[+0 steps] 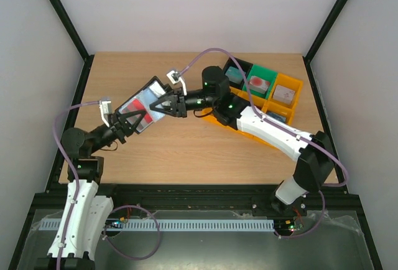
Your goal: Take the credit cards out of the card holder
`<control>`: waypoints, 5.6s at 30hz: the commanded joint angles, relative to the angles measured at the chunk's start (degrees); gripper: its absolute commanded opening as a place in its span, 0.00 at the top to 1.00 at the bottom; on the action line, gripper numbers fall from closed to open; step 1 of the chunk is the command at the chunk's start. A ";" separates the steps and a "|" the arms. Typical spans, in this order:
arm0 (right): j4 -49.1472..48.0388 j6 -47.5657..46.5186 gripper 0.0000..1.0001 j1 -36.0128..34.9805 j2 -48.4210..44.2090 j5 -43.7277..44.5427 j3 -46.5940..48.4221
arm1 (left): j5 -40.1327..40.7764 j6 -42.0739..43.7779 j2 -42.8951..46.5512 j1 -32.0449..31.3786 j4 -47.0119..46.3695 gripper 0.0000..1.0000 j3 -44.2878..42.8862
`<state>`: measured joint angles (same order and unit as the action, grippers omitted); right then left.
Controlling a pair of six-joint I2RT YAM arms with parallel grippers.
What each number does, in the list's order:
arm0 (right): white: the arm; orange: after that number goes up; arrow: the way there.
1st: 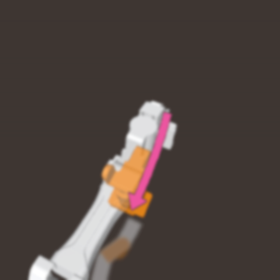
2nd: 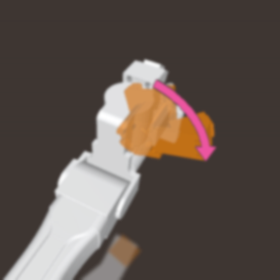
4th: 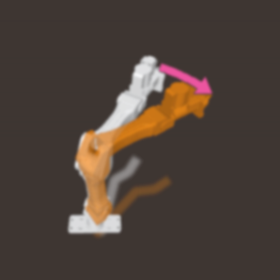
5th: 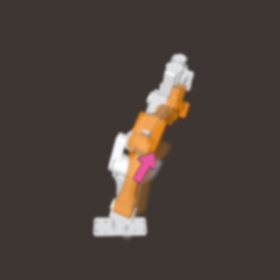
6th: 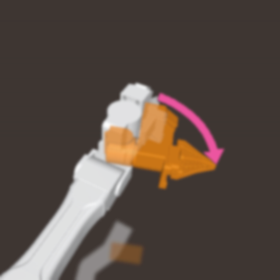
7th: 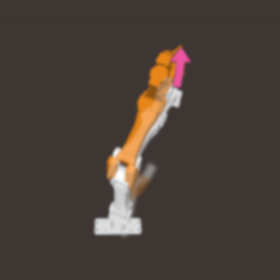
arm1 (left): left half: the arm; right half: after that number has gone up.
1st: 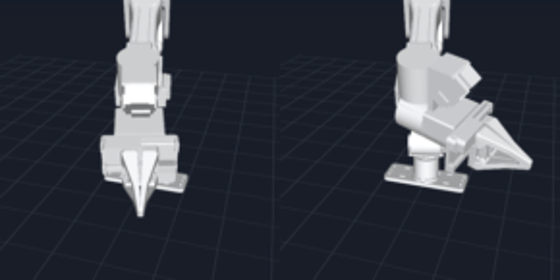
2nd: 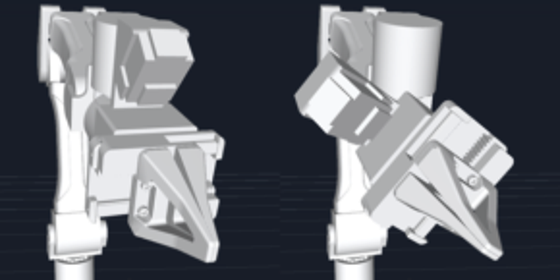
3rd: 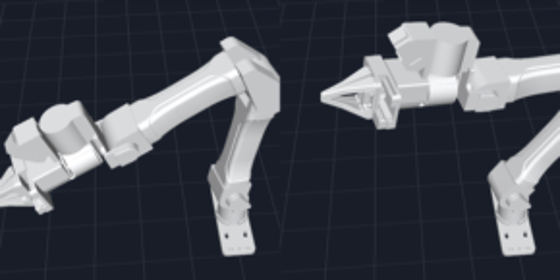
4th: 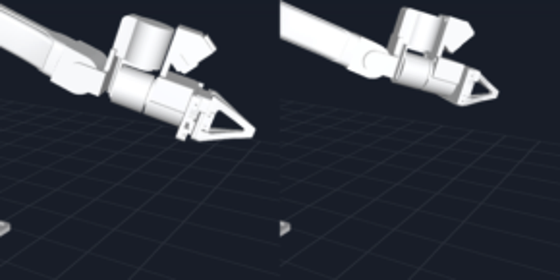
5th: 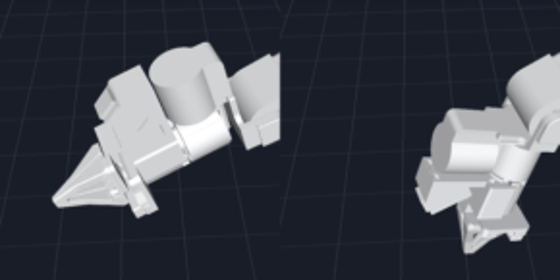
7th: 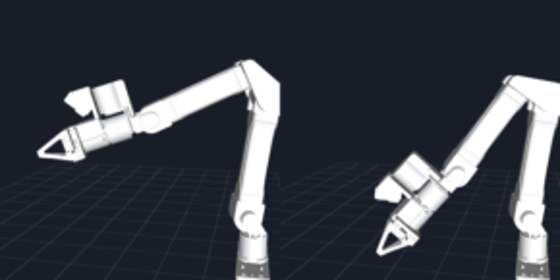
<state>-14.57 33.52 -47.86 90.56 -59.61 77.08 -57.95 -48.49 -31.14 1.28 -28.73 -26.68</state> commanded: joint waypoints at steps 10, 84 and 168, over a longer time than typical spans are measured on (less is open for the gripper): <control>27.35 -8.39 0.40 10.21 -10.28 42.18 -1.61 | 59.47 59.56 -6.59 -1.30 47.29 0.98 -12.91; 14.19 -12.16 0.98 0.77 -12.90 0.07 4.67 | 7.37 41.53 5.36 -2.07 32.14 0.58 -18.31; 30.92 -25.85 0.98 3.63 -16.87 -5.47 12.02 | -15.11 45.75 -2.69 -3.47 34.60 0.56 -25.38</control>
<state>17.34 8.36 -44.34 74.70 -66.11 87.39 -71.09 -6.66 -34.50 -1.98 3.44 -51.68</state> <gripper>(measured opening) 0.052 0.377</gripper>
